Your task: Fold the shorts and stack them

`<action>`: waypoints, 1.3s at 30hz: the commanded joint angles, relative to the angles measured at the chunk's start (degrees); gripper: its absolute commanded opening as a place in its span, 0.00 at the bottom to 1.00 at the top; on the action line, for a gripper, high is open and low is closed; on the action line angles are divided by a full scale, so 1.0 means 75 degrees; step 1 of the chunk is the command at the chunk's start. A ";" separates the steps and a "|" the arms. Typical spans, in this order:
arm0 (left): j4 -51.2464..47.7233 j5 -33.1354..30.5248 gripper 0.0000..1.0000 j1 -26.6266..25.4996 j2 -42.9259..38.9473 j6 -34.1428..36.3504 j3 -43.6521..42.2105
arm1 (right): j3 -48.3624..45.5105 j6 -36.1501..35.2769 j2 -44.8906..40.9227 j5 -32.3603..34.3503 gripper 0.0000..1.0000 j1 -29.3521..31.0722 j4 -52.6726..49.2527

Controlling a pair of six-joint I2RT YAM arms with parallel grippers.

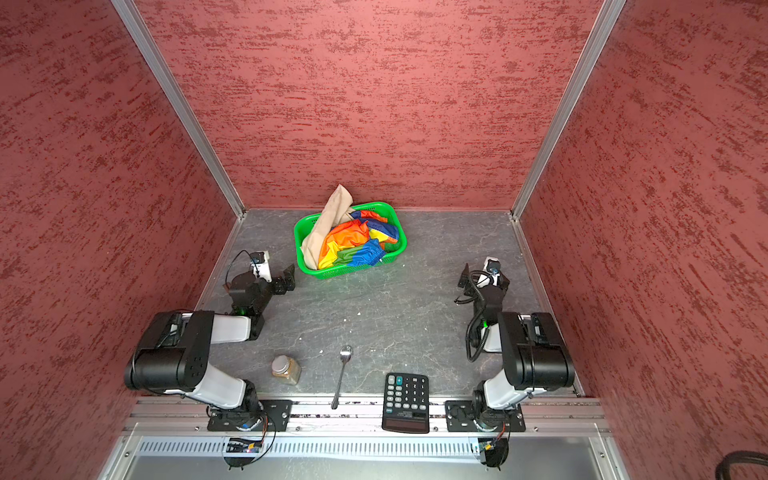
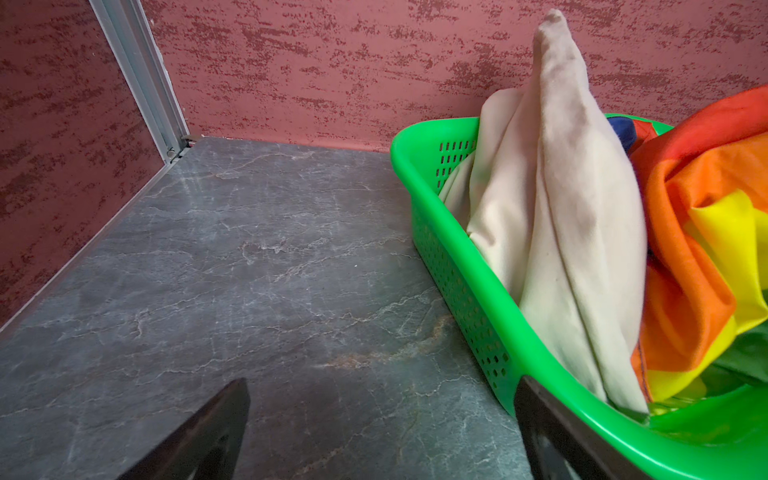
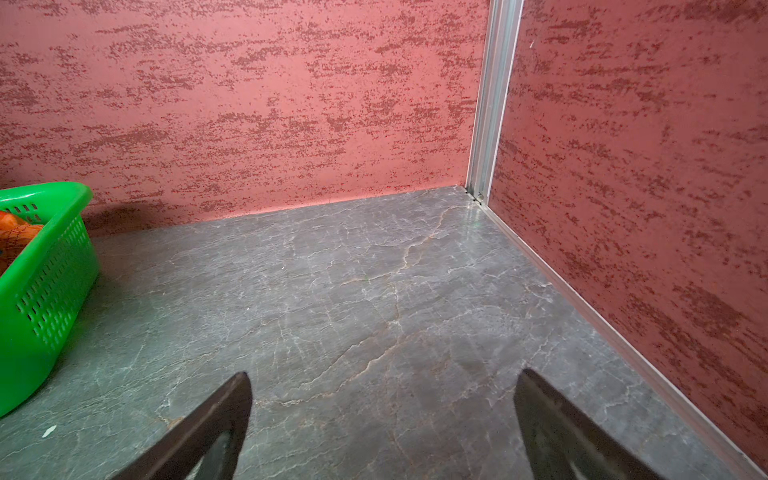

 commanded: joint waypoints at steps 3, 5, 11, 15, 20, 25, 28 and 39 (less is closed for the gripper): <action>-0.3097 -0.1979 1.00 -0.0820 -0.1288 0.0136 0.1408 | 0.0678 -0.0048 -0.1892 0.1849 0.99 0.0639 -0.2254; -0.4213 -0.3631 1.00 -0.1043 -0.1442 -0.1073 0.2170 | 0.1375 0.0105 -0.2207 0.2557 0.99 0.0944 -0.3545; -0.9805 -0.5113 1.00 -0.0755 -0.1321 -0.5089 0.5155 | 0.3602 0.0855 -0.1862 0.2783 0.99 0.2009 -0.7020; -0.9872 -0.2190 1.00 -0.0116 -0.0689 -0.4746 0.5807 | 0.4824 0.1461 -0.1099 0.1181 0.96 0.2220 -0.8349; -0.9954 -0.0500 0.86 -0.0307 0.0819 -0.4504 0.6699 | 0.6250 0.2682 0.0268 -0.1054 0.78 0.2353 -0.9321; -0.9918 -0.0177 0.73 -0.1035 0.2004 -0.4563 0.7236 | 0.6704 0.3532 0.0771 -0.1649 0.77 0.2430 -0.9650; -0.9829 -0.0130 0.63 -0.1308 0.2459 -0.4613 0.7292 | 0.6916 0.3701 0.0852 -0.1806 0.78 0.2438 -1.0001; -1.0662 0.0465 0.12 -0.3093 0.2396 -0.5942 0.7315 | 0.7271 0.4547 0.0807 -0.1854 0.84 0.2416 -1.1061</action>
